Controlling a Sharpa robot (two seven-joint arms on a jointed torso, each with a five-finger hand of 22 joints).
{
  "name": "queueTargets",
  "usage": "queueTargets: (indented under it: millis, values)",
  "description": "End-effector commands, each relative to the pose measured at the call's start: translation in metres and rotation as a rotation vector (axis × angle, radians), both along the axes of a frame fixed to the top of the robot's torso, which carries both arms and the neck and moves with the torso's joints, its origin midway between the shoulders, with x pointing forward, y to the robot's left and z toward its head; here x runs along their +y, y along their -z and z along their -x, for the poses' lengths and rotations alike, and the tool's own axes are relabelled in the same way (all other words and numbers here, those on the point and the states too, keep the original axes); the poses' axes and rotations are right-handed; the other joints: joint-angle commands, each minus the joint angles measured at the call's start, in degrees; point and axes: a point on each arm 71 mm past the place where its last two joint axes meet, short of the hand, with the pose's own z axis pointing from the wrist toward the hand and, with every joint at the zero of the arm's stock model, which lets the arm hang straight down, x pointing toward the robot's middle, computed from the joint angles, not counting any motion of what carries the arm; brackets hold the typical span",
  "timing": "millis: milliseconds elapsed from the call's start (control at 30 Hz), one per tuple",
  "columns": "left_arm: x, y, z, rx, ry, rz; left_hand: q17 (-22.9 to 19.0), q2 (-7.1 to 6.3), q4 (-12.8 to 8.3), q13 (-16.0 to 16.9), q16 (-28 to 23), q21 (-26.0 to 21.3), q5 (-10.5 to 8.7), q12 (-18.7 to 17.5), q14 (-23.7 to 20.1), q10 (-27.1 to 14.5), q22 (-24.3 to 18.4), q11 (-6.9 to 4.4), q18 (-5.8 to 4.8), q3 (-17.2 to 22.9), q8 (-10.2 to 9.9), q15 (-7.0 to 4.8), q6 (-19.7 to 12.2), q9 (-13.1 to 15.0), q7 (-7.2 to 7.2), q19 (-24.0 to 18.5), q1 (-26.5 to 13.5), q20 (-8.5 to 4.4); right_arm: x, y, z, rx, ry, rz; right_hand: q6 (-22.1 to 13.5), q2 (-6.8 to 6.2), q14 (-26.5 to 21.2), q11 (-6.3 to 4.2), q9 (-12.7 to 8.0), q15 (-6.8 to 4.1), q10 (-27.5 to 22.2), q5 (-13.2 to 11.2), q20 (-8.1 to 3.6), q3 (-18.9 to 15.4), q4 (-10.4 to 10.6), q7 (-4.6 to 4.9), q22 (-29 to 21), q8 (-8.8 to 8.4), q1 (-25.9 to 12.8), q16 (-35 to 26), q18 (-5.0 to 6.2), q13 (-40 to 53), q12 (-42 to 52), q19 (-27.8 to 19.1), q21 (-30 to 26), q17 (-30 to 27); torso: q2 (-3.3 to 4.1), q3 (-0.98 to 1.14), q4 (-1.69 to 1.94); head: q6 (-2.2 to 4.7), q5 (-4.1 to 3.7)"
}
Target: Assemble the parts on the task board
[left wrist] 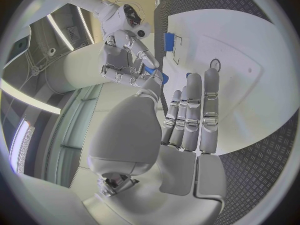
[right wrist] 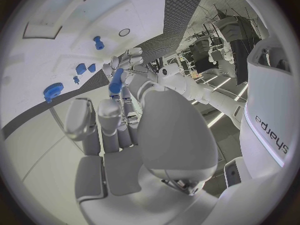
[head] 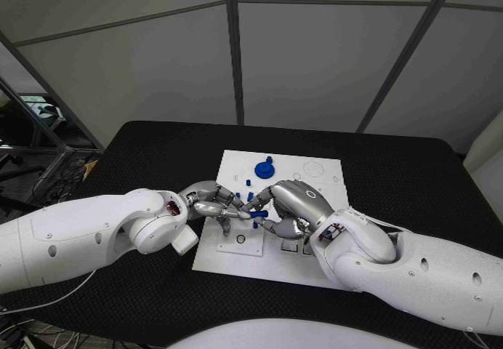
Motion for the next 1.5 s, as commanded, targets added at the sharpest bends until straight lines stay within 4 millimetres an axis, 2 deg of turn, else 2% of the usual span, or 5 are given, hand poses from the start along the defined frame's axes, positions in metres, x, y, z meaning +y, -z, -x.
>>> queueTargets:
  millis: [33,667,867,1200,1500]
  values:
    - [0.000,0.000,-0.001,-0.011,0.008,-0.022,-0.10,0.07,-0.23,-0.06,0.33,-0.32,0.04,-0.10,0.28,0.47,-0.05,0.10,0.35,0.04,0.37,-0.05,-0.24,-0.09,-0.16,0.41,0.63,-0.18,0.001,-0.003,0.002,-0.012,-0.006,-0.018,-0.07,0.39,0.29,-2.29,-0.08,-0.05,2.56,0.32,-0.13,0.29,0.04,-0.06,0.05,-0.04,-0.07,0.25,-0.34,0.10,-0.09,0.38,0.18,-0.01,-0.04,0.00,-0.04,0.02,0.03]
    - [-0.002,0.000,-0.002,-0.017,0.001,-0.025,-0.15,0.19,-0.35,-0.15,0.35,-0.32,0.00,-0.18,0.32,0.49,-0.06,0.10,0.35,0.11,0.43,-0.08,-0.29,-0.10,-0.15,0.46,0.95,-0.21,0.001,-0.004,0.003,-0.010,-0.008,-0.018,-0.06,0.38,0.33,-2.28,-0.08,-0.05,2.59,0.37,-0.13,0.36,-0.01,-0.05,0.20,-0.05,-0.06,0.35,-0.38,0.10,-0.20,0.51,0.29,0.18,-0.04,-0.01,-0.03,0.07,0.01]
    - [0.003,-0.001,-0.002,-0.021,-0.008,-0.031,-0.18,0.25,-0.44,-0.22,0.36,-0.30,-0.02,-0.24,0.37,0.49,-0.06,0.09,0.36,0.15,0.46,-0.10,-0.34,-0.11,-0.15,0.51,1.16,-0.23,0.000,-0.002,0.001,-0.008,-0.002,-0.006,-0.05,0.38,0.33,-2.28,-0.08,-0.05,2.61,0.38,-0.13,0.39,-0.04,-0.05,0.27,-0.05,-0.06,0.35,-0.40,0.10,-0.24,0.57,0.35,0.17,-0.09,-0.05,0.01,0.06,-0.01]
    - [0.041,-0.004,-0.005,-0.015,-0.039,-0.066,-0.25,0.28,-0.66,-0.35,0.35,-0.29,-0.03,-0.37,0.39,0.50,-0.07,0.09,0.35,0.24,0.51,-0.12,-0.43,-0.12,-0.15,0.56,1.57,-0.27,-0.002,0.001,-0.003,-0.009,0.009,0.022,-0.05,0.36,0.38,-2.27,-0.08,-0.05,2.63,0.37,-0.13,0.42,-0.07,-0.04,0.49,-0.06,-0.06,0.52,-0.45,0.10,-0.30,0.74,0.51,0.52,-0.12,-0.07,0.06,-0.04,0.15]
    - [0.078,-0.016,-0.020,-0.034,-0.086,-0.104,-0.30,0.40,-0.80,-0.44,0.33,-0.28,-0.01,-0.45,0.38,0.55,-0.06,0.09,0.35,0.36,0.57,-0.14,-0.44,-0.12,-0.13,0.58,1.86,-0.30,0.003,0.004,-0.006,-0.005,0.006,0.035,-0.05,0.36,0.41,-2.27,-0.08,-0.04,2.63,0.36,-0.13,0.44,-0.08,-0.04,0.67,-0.06,-0.07,0.60,-0.50,0.10,-0.34,0.89,0.65,0.68,-0.08,-0.13,0.06,-0.28,0.47]
